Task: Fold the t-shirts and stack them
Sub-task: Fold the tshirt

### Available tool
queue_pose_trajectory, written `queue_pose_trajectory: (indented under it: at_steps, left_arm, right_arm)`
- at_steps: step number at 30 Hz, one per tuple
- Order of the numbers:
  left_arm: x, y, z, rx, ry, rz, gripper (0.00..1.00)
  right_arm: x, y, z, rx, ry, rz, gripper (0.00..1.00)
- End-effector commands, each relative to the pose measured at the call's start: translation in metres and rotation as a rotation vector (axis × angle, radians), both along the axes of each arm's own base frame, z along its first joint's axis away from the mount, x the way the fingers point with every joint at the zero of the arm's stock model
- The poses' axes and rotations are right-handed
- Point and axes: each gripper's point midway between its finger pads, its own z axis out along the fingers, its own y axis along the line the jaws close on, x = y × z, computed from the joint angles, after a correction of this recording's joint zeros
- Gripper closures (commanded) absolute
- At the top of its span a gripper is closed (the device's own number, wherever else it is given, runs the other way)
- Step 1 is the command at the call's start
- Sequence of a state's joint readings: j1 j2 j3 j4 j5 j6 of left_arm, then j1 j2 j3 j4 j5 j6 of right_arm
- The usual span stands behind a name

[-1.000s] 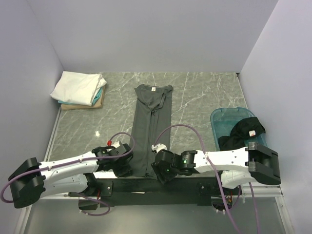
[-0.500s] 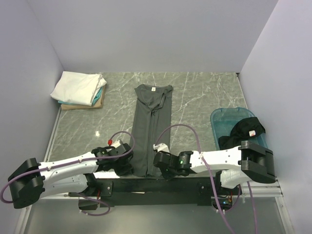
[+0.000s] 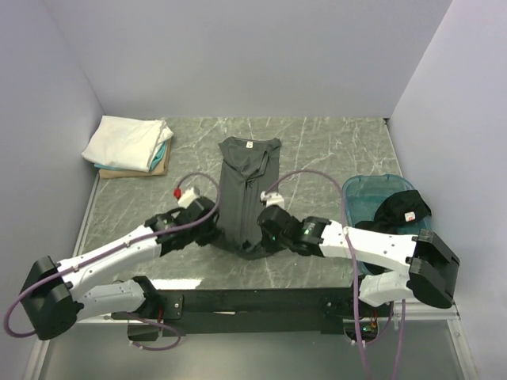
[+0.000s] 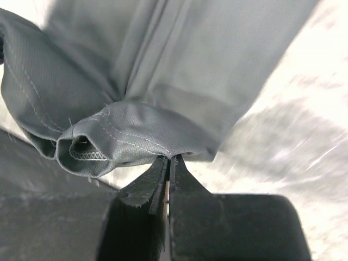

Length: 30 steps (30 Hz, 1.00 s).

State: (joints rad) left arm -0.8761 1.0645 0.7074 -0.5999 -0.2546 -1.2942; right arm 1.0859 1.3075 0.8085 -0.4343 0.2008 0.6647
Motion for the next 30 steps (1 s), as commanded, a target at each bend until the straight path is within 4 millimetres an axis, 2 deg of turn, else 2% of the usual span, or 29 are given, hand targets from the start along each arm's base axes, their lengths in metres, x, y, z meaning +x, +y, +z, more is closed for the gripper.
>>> queue_pose_trajectory:
  at_steps: [1,5,7,8,12,14,21,28,30]
  left_arm:
    - [0.055,-0.008,0.038,-0.016,-0.159,0.014,0.99]
    - [0.093,-0.007,0.049,0.007,-0.195,0.017,0.99]
    - [0.112,-0.009,0.051,0.022,-0.198,0.027,0.99]
    - [0.118,-0.008,0.051,0.023,-0.195,0.019,0.99]
    - [0.145,-0.016,0.052,0.019,-0.203,-0.008,0.99]
    - [0.158,-0.018,0.047,0.034,-0.189,-0.012,0.99]
    - [0.198,-0.017,0.028,0.053,-0.134,-0.015,0.99]
    - [0.224,-0.018,0.009,0.064,-0.099,-0.029,0.99]
    - [0.229,-0.018,0.001,0.071,-0.075,-0.036,0.99]
  right_arm:
    - [0.045,0.005,0.039,0.045,-0.131,-0.036,1.00]
    - [0.079,0.004,0.056,0.058,-0.174,-0.070,1.00]
    - [0.091,0.003,0.056,0.041,-0.182,-0.072,1.00]
    - [0.103,0.001,0.057,0.039,-0.185,-0.091,1.00]
    - [0.128,0.002,0.059,0.043,-0.182,-0.102,1.00]
    - [0.140,0.002,0.062,0.050,-0.187,-0.109,1.00]
    - [0.180,0.000,0.050,0.052,-0.154,-0.128,1.00]
    - [0.213,-0.005,0.041,0.069,-0.124,-0.171,1.00]
    - [0.220,-0.009,0.032,0.053,-0.111,-0.185,1.00]
